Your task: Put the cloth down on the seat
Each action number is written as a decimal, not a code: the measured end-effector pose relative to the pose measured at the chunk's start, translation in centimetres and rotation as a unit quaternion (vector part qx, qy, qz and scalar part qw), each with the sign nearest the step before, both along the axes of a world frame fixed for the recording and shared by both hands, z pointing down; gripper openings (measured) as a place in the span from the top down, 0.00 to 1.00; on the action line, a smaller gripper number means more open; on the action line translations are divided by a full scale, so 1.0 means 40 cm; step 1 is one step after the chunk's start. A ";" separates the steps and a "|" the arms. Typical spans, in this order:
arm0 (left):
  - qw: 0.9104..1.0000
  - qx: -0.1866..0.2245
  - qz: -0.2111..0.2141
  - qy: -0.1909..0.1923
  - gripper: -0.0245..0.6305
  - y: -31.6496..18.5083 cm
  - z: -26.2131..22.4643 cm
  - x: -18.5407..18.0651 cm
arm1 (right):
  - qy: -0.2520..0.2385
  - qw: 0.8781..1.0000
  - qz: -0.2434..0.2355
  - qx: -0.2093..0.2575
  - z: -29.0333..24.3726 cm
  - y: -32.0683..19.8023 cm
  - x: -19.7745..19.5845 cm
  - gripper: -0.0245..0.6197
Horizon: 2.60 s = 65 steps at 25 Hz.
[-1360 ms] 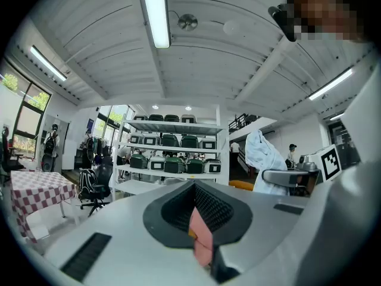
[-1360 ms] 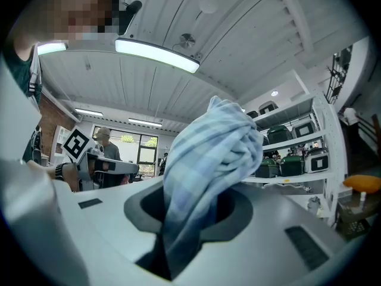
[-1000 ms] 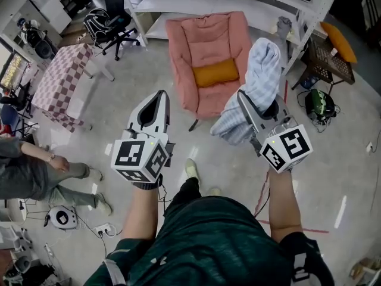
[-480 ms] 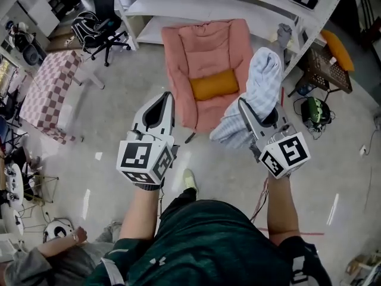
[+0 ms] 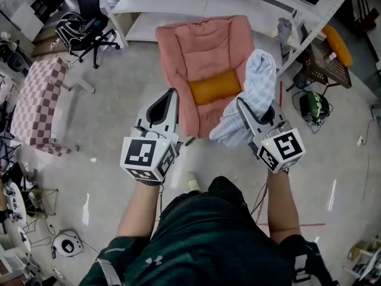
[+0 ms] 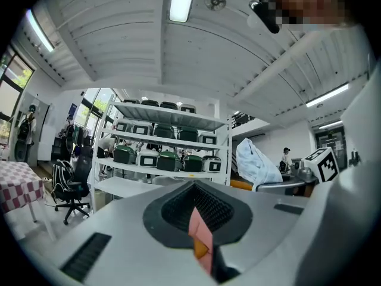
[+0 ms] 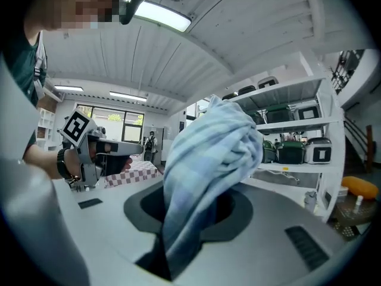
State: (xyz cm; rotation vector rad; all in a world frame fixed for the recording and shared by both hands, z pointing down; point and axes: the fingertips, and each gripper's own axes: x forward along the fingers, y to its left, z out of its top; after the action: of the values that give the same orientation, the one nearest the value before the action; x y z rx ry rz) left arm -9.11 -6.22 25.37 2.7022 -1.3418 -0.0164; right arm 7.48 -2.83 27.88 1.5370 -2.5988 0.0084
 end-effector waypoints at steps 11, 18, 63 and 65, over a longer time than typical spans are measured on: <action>1.000 -0.018 -0.012 0.005 0.95 -0.226 0.148 0.026 | 0.018 0.998 -0.017 -0.050 0.205 -0.226 0.011 0.79; 0.998 -0.044 -0.031 -0.012 0.95 -0.377 0.282 0.064 | 0.029 0.993 -0.058 -0.102 0.404 -0.385 0.017 0.79; 0.972 -0.222 -0.064 -0.037 0.95 -0.833 0.921 0.143 | 0.121 0.870 -0.131 -0.460 1.507 -0.891 -0.020 0.57; 0.972 -0.222 -0.069 -0.037 0.95 -0.838 0.923 0.132 | 0.124 0.854 -0.126 -0.490 1.518 -0.891 -0.014 0.55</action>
State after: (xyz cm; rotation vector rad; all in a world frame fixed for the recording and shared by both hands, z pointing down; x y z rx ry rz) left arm -3.82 -39.73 62.28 2.2540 -1.3563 0.3328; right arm 6.92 -38.45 88.60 0.7455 -1.9873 0.8874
